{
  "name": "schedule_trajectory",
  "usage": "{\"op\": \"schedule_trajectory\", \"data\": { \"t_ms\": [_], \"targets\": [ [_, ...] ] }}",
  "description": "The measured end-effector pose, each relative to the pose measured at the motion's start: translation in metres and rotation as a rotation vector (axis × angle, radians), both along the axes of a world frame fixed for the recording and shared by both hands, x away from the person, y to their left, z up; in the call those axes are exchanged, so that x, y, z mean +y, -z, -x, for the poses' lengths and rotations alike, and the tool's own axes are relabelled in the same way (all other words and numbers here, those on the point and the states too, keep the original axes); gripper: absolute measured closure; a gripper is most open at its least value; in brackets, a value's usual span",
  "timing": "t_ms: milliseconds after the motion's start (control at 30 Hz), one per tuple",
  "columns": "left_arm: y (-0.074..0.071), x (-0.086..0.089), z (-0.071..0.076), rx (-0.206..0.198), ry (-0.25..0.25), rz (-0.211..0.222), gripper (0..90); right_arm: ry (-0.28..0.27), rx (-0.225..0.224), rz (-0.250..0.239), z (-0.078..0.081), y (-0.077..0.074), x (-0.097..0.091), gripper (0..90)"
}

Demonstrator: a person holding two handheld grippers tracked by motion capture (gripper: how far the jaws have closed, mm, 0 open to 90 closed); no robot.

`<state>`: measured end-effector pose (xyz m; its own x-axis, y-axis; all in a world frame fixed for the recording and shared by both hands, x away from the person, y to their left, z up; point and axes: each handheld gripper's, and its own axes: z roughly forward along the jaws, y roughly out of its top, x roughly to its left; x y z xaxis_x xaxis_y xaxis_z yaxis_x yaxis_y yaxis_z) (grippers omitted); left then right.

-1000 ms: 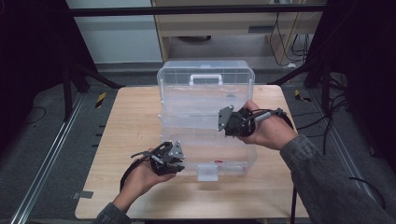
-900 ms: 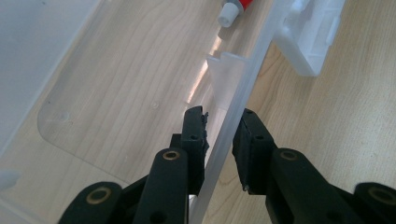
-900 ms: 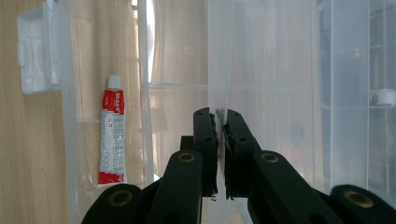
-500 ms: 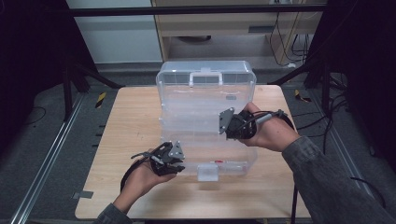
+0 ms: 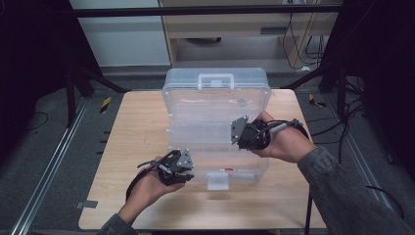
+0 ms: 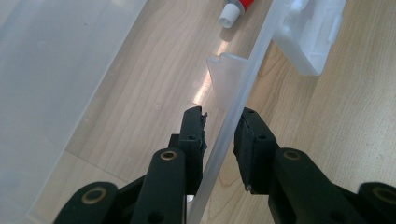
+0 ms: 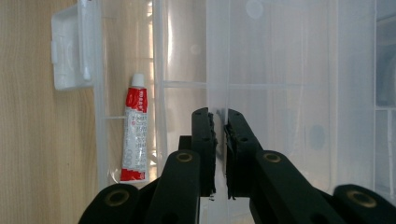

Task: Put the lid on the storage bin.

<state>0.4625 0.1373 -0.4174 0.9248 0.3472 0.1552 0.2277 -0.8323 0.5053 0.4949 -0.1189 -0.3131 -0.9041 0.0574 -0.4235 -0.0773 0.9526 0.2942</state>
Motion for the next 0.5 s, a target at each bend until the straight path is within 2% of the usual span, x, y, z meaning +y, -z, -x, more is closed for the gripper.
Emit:
{"op": "schedule_trajectory", "data": {
  "t_ms": [67,167,267,500],
  "targets": [
    [-0.001,0.001,0.001,-0.019,-0.006,-0.009,65.4,0.0,0.001,0.001,0.0,0.0,0.0,83.8],
    [-0.007,0.004,0.004,-0.032,-0.015,0.024,56.0,0.0,0.002,0.0,0.0,0.0,-0.001,83.7],
    [-0.017,0.009,0.008,-0.029,-0.021,0.091,51.7,0.0,0.003,-0.001,0.0,0.0,-0.001,83.6],
    [-0.035,0.021,0.017,-0.019,-0.032,0.211,45.4,0.001,0.002,-0.005,0.0,0.0,-0.002,83.1]
  ]
}}
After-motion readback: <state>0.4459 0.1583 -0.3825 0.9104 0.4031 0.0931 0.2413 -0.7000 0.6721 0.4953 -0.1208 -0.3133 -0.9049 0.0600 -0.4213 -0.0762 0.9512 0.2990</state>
